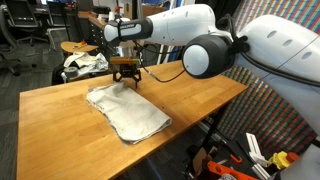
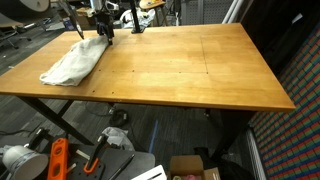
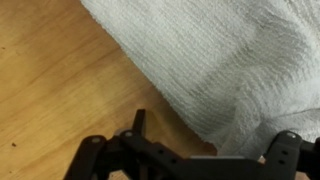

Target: Fold the towel in half

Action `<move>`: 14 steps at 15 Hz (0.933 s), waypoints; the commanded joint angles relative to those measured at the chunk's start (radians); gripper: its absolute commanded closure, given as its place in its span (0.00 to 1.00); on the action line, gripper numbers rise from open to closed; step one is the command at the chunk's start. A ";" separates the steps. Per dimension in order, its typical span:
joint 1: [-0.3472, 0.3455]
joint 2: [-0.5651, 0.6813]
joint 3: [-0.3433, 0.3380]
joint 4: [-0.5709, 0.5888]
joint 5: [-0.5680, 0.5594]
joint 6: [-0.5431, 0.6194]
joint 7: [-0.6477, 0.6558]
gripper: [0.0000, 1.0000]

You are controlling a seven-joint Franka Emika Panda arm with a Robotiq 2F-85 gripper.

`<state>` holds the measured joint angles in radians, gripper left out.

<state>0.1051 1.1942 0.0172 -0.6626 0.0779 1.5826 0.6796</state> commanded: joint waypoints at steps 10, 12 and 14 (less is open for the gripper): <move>0.014 0.003 -0.030 0.036 -0.035 -0.055 0.081 0.00; 0.017 0.008 -0.039 0.048 -0.050 -0.057 0.100 0.00; 0.023 0.010 -0.055 0.055 -0.075 -0.076 0.105 0.00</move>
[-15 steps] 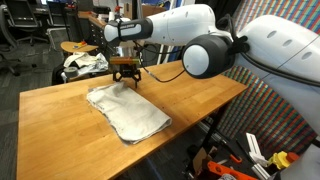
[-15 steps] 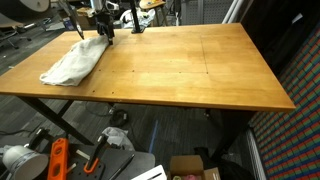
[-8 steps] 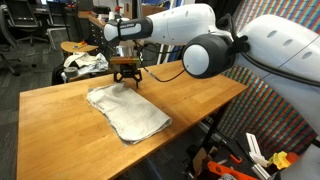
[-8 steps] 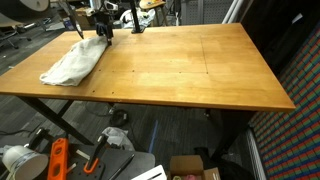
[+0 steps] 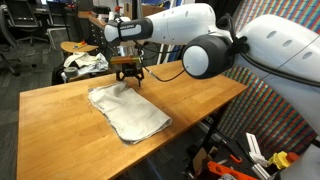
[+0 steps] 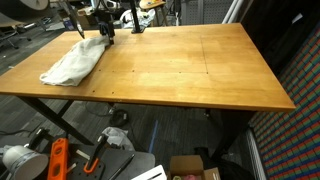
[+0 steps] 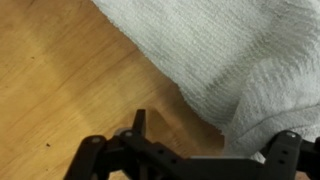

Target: Fold the towel in half

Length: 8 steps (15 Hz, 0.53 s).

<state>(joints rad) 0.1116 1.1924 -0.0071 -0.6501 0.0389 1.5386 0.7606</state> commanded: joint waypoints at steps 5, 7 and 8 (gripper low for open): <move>0.016 0.008 -0.027 0.049 -0.049 -0.089 0.003 0.00; 0.013 0.009 -0.023 0.061 -0.044 -0.086 0.002 0.00; 0.013 0.009 -0.024 0.068 -0.043 -0.083 0.005 0.00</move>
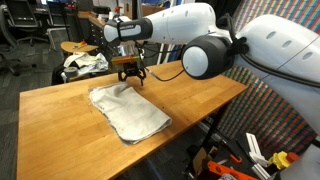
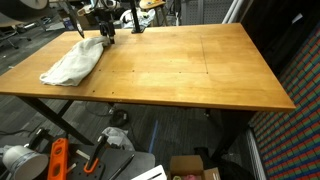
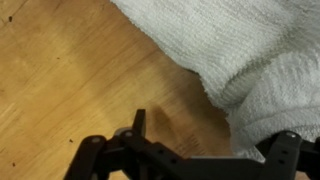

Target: Fold the towel in half

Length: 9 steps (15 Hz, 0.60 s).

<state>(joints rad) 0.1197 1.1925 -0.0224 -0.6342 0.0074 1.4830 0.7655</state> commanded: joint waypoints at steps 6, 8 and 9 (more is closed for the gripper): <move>-0.004 0.013 -0.010 0.090 -0.006 -0.021 0.002 0.00; -0.012 0.014 -0.003 0.097 0.003 -0.030 -0.003 0.00; -0.015 0.014 0.001 0.100 0.007 -0.036 -0.007 0.00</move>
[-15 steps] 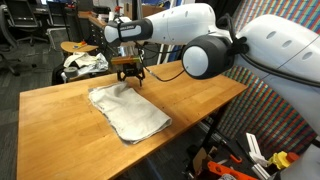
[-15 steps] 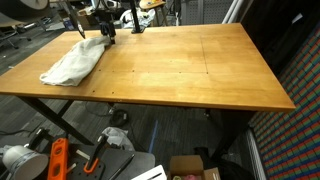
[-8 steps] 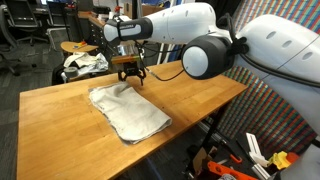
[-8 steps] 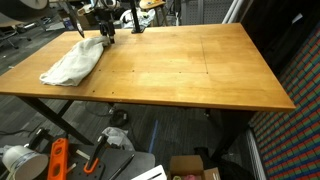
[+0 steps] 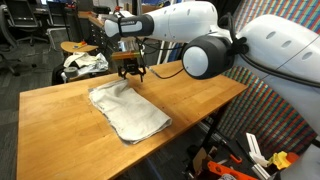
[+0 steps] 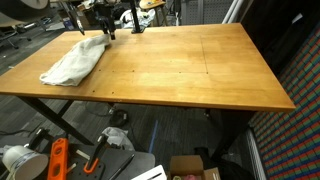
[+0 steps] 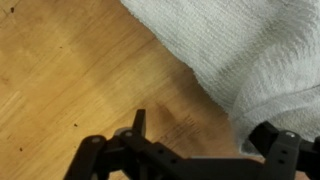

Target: Fold the towel in half

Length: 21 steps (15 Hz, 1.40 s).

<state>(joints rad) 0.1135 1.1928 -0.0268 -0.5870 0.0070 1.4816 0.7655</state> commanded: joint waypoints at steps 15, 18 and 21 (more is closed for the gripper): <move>-0.013 0.023 -0.005 0.087 -0.001 -0.034 0.016 0.00; -0.022 0.025 -0.002 0.090 0.005 -0.040 0.020 0.00; -0.027 0.027 -0.001 0.094 0.007 -0.041 0.030 0.00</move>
<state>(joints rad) 0.0957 1.1979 -0.0268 -0.5550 0.0072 1.4755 0.7750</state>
